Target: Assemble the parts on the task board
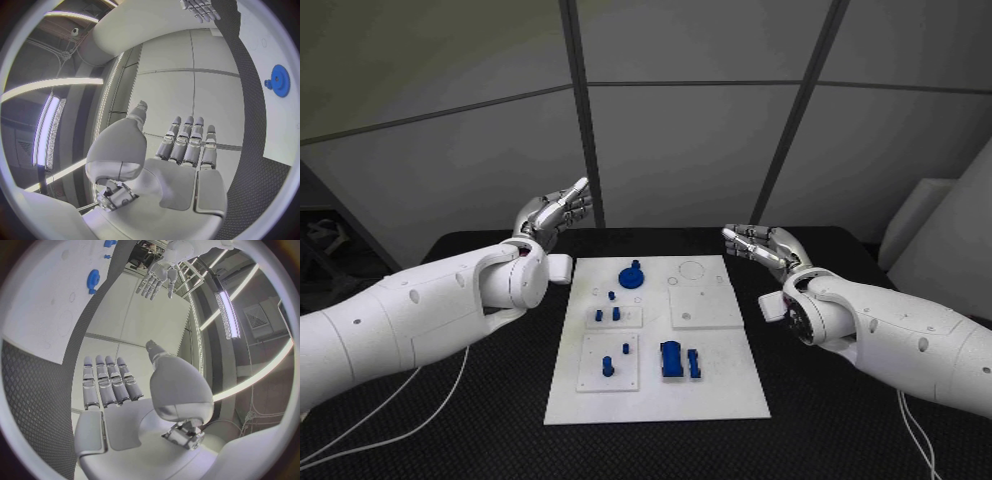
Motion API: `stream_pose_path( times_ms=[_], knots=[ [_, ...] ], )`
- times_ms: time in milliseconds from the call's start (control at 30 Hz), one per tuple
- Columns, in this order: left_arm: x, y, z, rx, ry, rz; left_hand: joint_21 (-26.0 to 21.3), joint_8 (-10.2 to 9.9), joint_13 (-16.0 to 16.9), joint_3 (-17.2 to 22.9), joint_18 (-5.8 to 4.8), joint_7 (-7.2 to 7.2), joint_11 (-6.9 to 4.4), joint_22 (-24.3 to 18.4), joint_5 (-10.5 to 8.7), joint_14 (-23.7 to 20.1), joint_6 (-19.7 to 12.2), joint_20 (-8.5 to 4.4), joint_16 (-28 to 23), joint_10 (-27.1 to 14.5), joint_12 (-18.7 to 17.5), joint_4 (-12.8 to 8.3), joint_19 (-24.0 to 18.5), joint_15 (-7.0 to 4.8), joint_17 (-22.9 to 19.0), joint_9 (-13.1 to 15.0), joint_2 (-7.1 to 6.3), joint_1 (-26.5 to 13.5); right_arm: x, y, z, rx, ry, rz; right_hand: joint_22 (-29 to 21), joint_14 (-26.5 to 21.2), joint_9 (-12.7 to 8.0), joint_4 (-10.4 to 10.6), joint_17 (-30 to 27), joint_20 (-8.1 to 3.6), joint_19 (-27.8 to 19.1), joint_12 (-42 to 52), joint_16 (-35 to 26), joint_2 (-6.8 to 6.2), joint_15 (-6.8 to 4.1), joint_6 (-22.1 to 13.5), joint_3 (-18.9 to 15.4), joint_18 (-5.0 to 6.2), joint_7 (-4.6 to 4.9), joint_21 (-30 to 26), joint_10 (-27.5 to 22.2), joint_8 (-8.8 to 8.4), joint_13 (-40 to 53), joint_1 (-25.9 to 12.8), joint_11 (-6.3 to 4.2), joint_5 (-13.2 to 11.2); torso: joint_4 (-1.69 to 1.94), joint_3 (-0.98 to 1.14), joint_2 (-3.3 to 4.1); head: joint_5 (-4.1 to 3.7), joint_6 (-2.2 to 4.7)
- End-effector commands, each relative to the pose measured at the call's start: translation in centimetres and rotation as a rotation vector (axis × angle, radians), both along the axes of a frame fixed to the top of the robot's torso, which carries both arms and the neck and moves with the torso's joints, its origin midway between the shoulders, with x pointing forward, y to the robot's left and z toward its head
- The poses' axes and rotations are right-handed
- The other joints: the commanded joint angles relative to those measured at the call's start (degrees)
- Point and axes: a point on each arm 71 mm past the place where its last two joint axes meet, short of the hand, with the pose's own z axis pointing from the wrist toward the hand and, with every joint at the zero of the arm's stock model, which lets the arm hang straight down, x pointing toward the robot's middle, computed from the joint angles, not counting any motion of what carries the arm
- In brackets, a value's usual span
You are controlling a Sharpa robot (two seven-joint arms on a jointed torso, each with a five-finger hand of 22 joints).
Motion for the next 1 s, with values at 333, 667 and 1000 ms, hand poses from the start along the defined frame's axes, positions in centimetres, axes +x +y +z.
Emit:
stream_pose_path(
  times_ms=[333,667,1000],
  knots=[
    [-5.4,-5.2,-1.0,0.105,-0.011,0.053,-0.79,-1.11,-0.89,-4.35,-3.41,-4.62,-7.74,-5.41,-4.95,-19.54,-20.59,-6.41,-1.12,-21.04,-0.97,-0.92,-10.50,-7.26,-0.90,-0.92,0.86,-29.36,-4.3,2.3,2.9,0.170,-0.020,-0.171,-6.56,-20.55,-4.02,-5.26,-5.77,-6.07,-17.12,-1.08,-1.12,0.62,-6.46,-19.83,-7.76,-3.87,-7.02,-3.02,-21.60,-1.10,-0.91,-31.56,-7.56,-8.47,3.19,0.90,-0.85,-2.12,3.85],
    [-6.8,-6.2,-1.1,0.120,-0.013,0.058,-0.79,-1.11,-0.89,-4.35,-3.42,-4.62,-7.74,-10.06,-4.95,-25.22,-26.58,-11.72,-1.12,-27.17,-0.97,-0.92,-13.68,-7.26,-0.90,-0.92,0.86,-37.90,-5.6,2.8,3.5,0.196,-0.007,-0.205,-12.29,-26.63,-4.02,-5.26,-5.77,-11.35,-22.19,-1.08,-1.12,0.62,-6.46,-25.72,-7.76,-8.42,-7.02,-3.02,-28.01,-1.10,-0.91,-40.88,-7.56,-8.47,3.19,0.90,-0.85,-2.12,3.85],
    [-6.8,-6.2,-1.1,0.120,-0.013,0.058,-0.79,-1.11,-0.89,-4.35,-3.42,-4.62,-7.74,-10.06,-4.95,-29.05,-30.61,-11.72,-1.12,-31.28,-0.97,-0.92,-15.66,-7.26,-0.90,-0.92,0.86,-43.64,-5.6,2.8,3.5,0.196,-0.007,-0.205,-12.29,-30.63,-4.02,-5.26,-5.77,-11.35,-25.41,-1.08,-1.12,0.62,-6.46,-29.57,-7.76,-8.42,-7.02,-3.02,-32.22,-1.10,-0.91,-47.01,-7.56,-8.47,3.19,0.90,-0.85,-2.12,3.85]
  ],
)
